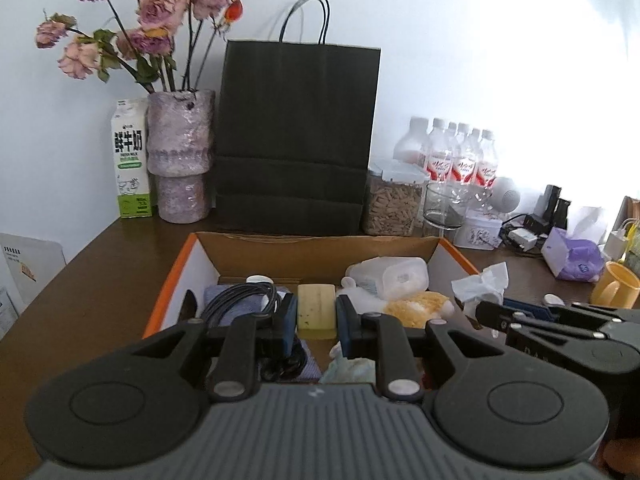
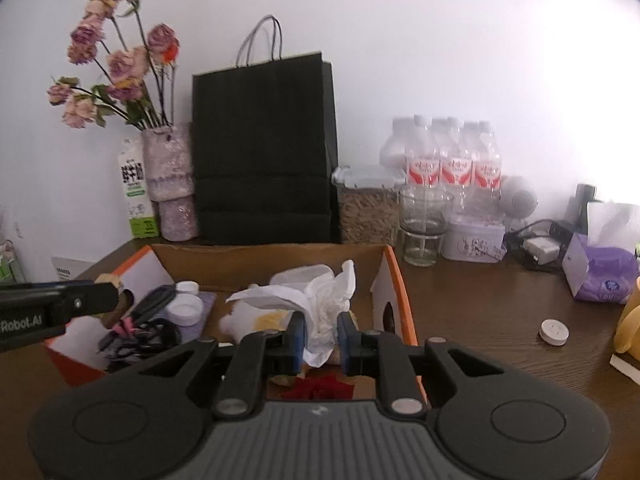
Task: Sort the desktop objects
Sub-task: 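Carry the yellow block and tissue over the box with both tools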
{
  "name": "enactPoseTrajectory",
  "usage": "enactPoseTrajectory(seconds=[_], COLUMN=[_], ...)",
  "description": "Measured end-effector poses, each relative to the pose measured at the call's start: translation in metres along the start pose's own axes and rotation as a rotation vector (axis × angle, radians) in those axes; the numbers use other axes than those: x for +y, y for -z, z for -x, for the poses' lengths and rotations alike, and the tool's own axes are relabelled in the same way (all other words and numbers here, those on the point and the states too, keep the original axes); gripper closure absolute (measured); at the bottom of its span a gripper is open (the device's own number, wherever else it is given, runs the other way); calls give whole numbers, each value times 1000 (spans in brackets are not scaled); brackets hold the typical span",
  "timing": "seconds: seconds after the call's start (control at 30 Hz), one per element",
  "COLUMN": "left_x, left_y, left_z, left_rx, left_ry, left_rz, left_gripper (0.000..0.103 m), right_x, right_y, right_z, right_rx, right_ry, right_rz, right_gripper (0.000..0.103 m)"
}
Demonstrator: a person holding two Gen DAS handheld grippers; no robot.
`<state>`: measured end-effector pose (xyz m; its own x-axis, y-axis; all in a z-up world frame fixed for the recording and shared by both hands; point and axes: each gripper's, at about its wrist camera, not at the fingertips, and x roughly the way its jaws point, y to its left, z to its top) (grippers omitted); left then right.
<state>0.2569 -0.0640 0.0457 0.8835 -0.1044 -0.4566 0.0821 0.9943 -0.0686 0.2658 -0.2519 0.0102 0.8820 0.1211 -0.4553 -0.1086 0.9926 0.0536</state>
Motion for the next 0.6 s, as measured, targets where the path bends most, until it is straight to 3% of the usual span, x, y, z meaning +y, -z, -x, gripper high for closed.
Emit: enactPoseTrajectory(seconds=[0.23, 0.6], left_x=[-3, -8], left_y=[1, 16], left_z=[-40, -65], left_rx=[40, 80], left_ry=[-13, -38], left_rz=[-10, -80], left_gripper=[82, 82], right_x=[-11, -10], right_y=[6, 14], right_z=[-27, -42], right_rx=[47, 86], right_ry=[-1, -30], right_rz=[6, 18], right_gripper=[87, 87])
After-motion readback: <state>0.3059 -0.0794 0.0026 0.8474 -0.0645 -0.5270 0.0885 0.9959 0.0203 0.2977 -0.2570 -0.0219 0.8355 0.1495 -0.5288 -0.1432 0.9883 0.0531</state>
